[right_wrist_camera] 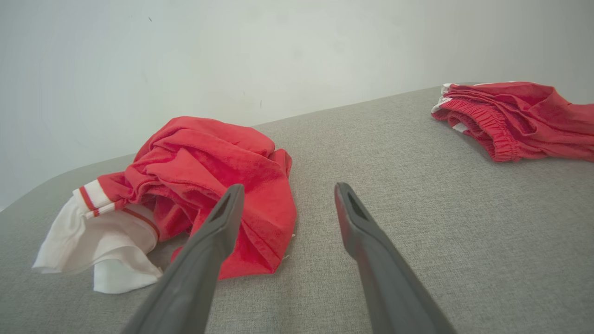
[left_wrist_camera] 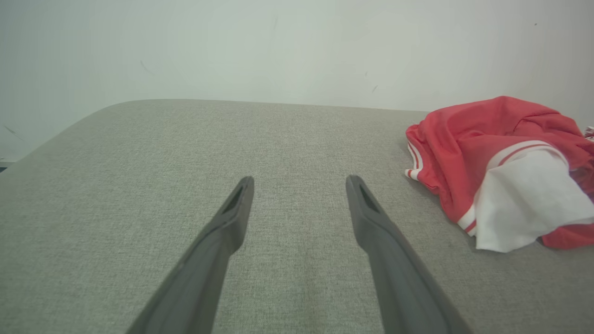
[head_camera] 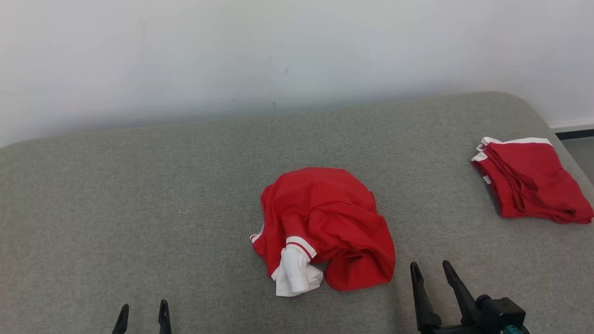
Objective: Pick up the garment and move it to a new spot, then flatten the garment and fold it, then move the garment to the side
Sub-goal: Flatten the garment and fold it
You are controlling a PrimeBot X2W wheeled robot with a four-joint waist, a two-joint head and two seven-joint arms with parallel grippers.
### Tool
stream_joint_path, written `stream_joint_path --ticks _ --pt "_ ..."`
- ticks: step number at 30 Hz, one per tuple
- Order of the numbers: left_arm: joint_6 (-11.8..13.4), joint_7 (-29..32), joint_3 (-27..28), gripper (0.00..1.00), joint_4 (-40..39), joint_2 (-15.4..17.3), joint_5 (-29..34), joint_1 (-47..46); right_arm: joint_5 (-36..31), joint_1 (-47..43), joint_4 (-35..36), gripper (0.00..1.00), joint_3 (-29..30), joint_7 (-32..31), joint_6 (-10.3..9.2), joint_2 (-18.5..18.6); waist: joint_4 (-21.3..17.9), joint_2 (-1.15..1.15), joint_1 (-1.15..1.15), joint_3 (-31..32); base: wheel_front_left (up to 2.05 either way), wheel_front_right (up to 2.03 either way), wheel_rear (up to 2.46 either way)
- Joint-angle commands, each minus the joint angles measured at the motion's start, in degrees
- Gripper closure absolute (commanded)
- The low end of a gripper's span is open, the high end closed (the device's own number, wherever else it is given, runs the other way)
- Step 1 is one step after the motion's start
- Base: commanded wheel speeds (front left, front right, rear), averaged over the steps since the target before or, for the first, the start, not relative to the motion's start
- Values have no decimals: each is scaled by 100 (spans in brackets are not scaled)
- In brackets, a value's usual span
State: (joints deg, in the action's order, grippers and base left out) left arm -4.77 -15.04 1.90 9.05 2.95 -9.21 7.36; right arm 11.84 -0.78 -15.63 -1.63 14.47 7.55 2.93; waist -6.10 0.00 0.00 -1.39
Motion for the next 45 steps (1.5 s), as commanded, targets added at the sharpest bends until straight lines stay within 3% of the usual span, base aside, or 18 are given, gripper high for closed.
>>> stream_joint_path --ticks 1,10,18,24,28,32,44,45 --pt "2 -19 -1 0 15 -11 -24 -51 46 59 -16 0 -12 33 -15 -12 -8 0 0 -4 0 0 0" --pt "-20 -19 -59 0 115 -11 -180 -147 56 72 25 0 -5 43 -15 -12 -8 0 0 -82 0 0 0" --pt "-125 10 -357 0 699 -5 -388 -827 84 123 20 0 -103 53 -15 -12 -68 0 0 -173 0 0 0" --pt "-225 934 -659 0 1492 20 -710 -1849 133 208 -9 0 -174 65 -15 -11 -394 0 0 -293 0 0 0" --pt "-12 1817 -662 0 1994 15 -927 -2348 178 204 -30 0 -216 65 -15 -12 -686 0 0 -371 0 0 0" --pt "118 2334 -700 0 2201 4 -1059 -2618 222 231 -46 0 -217 73 -15 -12 -988 0 0 -443 0 0 0" --pt "472 2895 -948 0 2551 65 -882 -2742 279 230 3 0 -217 78 -15 -13 -1340 0 0 -454 0 0 0" --pt "483 2908 -980 7 2577 62 -875 -2753 283 236 3 0 -225 78 -15 -13 -1337 0 0 -447 0 0 0"
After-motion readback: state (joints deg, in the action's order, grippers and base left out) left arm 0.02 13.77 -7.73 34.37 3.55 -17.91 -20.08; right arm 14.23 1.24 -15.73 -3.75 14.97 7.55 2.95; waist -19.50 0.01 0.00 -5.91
